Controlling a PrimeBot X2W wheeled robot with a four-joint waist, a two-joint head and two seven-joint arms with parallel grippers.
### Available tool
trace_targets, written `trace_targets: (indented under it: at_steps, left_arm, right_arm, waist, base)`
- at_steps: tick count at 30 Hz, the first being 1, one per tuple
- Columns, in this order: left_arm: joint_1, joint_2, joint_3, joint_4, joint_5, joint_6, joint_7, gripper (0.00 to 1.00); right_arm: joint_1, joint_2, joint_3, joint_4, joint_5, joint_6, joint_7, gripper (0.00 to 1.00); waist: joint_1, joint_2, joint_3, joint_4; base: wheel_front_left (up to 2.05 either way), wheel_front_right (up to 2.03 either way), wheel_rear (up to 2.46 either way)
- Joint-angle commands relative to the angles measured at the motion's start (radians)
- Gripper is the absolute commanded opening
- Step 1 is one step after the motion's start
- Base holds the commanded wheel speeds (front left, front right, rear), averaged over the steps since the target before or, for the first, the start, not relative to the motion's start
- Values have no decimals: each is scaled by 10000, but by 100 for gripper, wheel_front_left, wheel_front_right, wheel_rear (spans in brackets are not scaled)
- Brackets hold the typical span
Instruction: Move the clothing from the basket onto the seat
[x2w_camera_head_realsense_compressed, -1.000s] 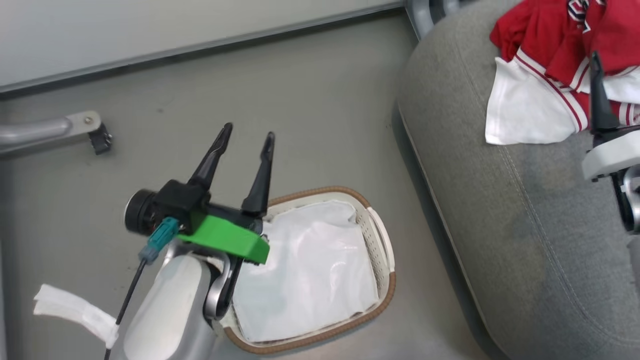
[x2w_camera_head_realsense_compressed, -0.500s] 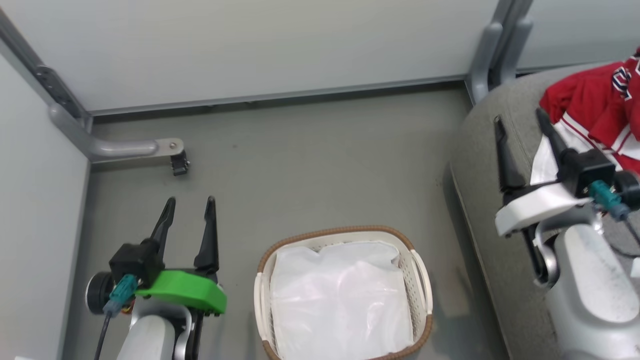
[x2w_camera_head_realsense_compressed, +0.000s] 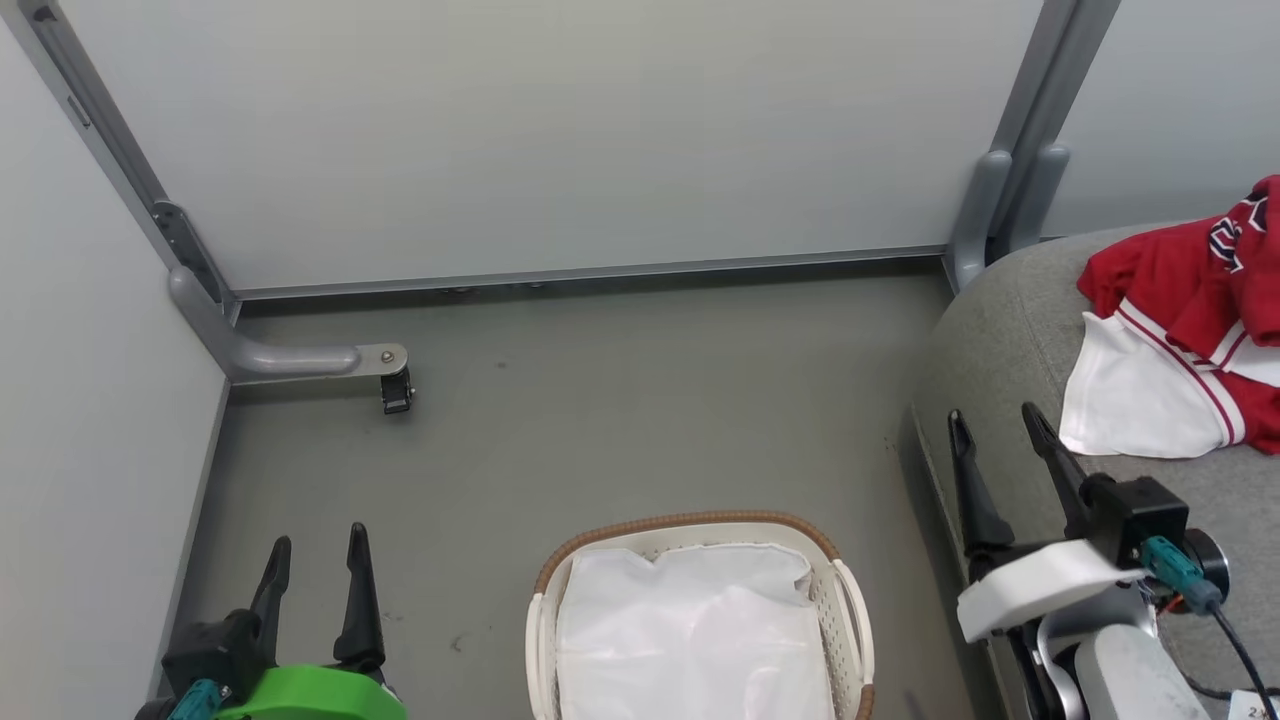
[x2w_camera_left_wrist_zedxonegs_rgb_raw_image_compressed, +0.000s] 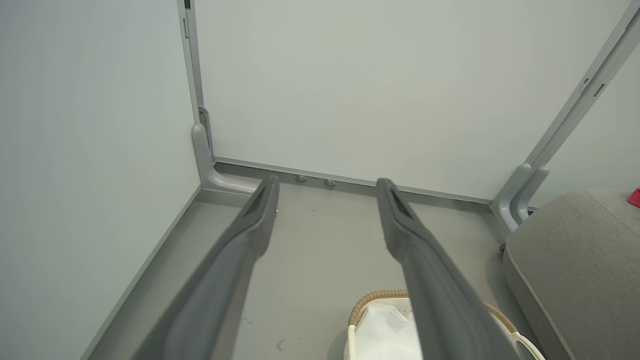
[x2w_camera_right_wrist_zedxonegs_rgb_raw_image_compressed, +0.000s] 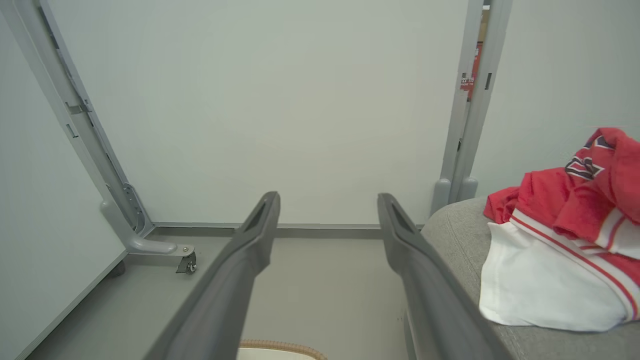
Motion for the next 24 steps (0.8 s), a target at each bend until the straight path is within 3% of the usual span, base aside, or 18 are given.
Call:
trace_targets:
  at_steps: [1, 9, 24]
  left_arm:
    - [185, -12, 68, -67, 80, -60, -8, 100]
    - [633, -53, 122, -173, 147, -112, -8, 100]
    - [655, -79, 36, -124, 10, -140, -8, 100]
  right_arm:
    - [320, -31, 71, -133, 50, -15, -23, 100]
    - [1106, -33, 560, -474, 41, -15, -24, 100]
    - [1123, -33, 726, -413, 89, -15, -24, 100]
  waist:
    - [1, 33, -69, -118]
    - [1, 33, -157, -370]
    - [1, 33, -221, -324]
  base:
    - [0, 0, 0]
    - [0, 0, 0]
    - [0, 0, 0]
